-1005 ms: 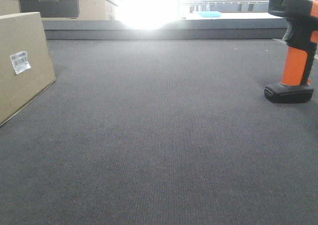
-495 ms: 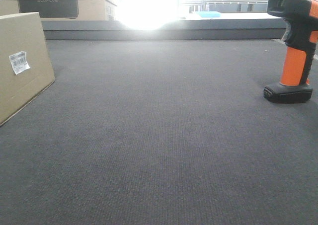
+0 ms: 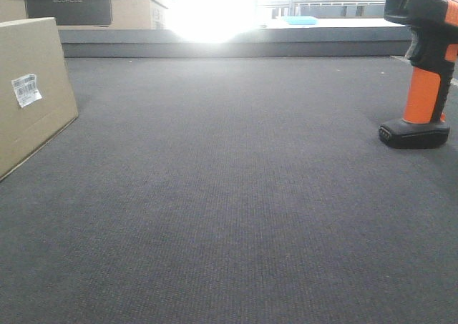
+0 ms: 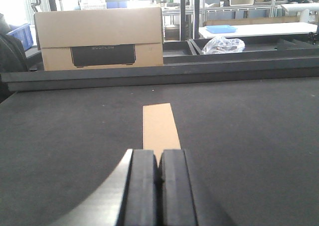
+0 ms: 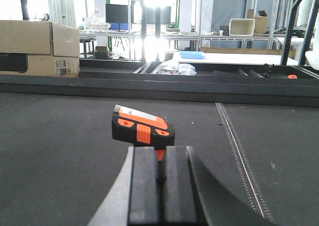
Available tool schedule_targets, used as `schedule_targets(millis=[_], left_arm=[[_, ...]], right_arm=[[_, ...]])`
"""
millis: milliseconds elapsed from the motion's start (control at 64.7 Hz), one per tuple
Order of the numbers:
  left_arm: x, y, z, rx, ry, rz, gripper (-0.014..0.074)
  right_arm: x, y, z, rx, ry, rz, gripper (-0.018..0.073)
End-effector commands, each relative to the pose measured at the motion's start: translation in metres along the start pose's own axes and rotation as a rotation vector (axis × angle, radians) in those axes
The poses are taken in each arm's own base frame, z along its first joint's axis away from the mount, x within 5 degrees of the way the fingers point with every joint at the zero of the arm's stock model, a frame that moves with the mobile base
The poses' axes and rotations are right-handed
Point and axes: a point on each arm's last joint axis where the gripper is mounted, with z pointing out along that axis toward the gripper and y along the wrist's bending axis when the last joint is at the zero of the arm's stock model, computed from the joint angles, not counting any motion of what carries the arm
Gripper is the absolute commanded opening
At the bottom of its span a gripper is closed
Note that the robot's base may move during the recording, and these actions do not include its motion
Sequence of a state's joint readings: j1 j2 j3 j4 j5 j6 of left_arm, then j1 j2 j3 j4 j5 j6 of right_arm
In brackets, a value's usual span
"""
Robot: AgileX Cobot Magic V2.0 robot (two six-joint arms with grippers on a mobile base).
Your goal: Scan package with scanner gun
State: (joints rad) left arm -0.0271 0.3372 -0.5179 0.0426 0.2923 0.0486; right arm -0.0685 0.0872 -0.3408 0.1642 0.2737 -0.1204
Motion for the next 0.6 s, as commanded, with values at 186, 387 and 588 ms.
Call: schedule_targets(millis=[186, 387, 588], left_arm=[[-0.003, 0.000, -0.001, 0.005, -0.029, -0.012, -0.0111], [0.017, 0.000, -0.005, -0.025, -0.009, -0.015, -0.0111], [0.068, -0.002, -0.011, -0.068, -0.043, -0.028, -0.0111]], right_arm=[[-0.001, 0.000, -0.001, 0.004, -0.017, -0.011, -0.0153], [-0.001, 0.000, -0.001, 0.004, -0.017, -0.011, -0.0153], [-0.001, 0.000, -0.001, 0.004, -0.017, -0.011, -0.0153]])
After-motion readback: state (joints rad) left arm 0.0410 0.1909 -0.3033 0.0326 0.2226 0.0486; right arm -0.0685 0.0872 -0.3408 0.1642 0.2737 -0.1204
